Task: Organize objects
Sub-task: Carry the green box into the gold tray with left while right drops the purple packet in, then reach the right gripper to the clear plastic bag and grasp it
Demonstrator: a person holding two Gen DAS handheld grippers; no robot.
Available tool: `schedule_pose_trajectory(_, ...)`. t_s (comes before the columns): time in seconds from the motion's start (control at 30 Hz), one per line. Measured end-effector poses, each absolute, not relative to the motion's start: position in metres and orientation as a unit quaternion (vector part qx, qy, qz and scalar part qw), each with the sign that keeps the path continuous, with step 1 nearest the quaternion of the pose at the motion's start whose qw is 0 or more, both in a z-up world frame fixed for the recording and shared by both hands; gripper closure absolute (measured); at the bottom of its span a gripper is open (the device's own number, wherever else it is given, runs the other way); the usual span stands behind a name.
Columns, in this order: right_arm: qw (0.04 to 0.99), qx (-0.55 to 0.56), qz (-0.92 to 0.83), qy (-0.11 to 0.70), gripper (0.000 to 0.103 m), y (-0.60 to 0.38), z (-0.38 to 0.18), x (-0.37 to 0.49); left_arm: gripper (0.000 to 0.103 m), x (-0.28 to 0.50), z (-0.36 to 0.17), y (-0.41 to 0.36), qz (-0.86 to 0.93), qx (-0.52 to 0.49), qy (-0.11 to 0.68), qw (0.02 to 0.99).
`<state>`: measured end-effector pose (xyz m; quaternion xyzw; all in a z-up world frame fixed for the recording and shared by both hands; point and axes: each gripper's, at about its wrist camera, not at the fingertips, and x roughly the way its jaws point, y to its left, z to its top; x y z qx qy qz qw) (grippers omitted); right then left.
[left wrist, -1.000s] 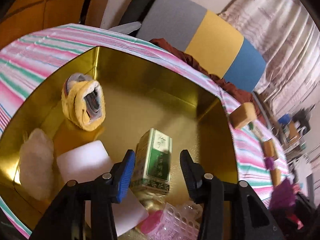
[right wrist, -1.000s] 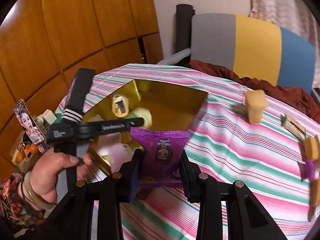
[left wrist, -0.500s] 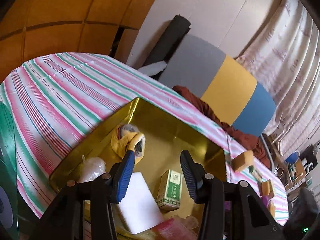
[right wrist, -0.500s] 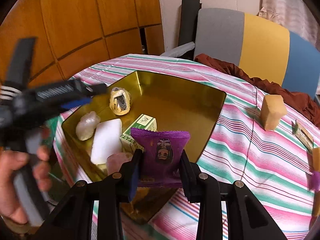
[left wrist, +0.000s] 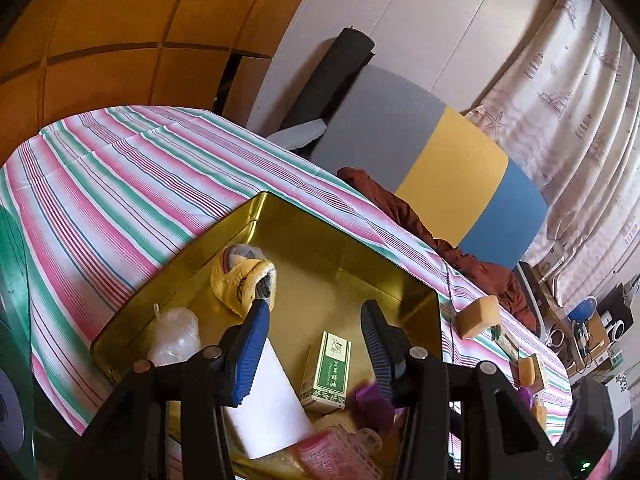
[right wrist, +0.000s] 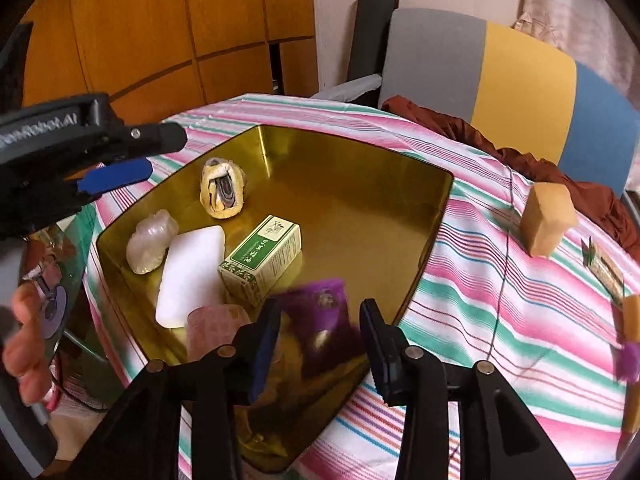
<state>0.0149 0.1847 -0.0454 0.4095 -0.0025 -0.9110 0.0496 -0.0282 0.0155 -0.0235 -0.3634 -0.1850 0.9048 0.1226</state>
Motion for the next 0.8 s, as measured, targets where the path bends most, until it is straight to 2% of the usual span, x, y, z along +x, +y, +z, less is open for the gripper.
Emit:
schedule_pose_trajectory(0.13,0.043,0.399,-0.916,-0.022,0.051,0.195,-0.039,0.027,0.055,-0.026,-0.025,0.023,0.904,-0.366,-0.179,0.13)
schedule_pose_trajectory(0.3,0.034,0.388,-0.92,-0.041,0.05,0.21,-0.03,0.04,0.055,-0.02,-0.027,0.042,0.901,-0.375,-0.159,0.153)
schedule_pose_trajectory(0.43,0.023,0.379,-0.924,-0.046,0.044,0.224,-0.022,0.051,0.055,-0.011,-0.027,0.06,0.899,-0.378,-0.134,0.177)
schedule_pose_trajectory(0.8,-0.03,0.4,-0.915,-0.039,0.044,0.285,-0.028,0.087,0.055,0.022,-0.034,0.119,0.877,-0.396,-0.064,0.265)
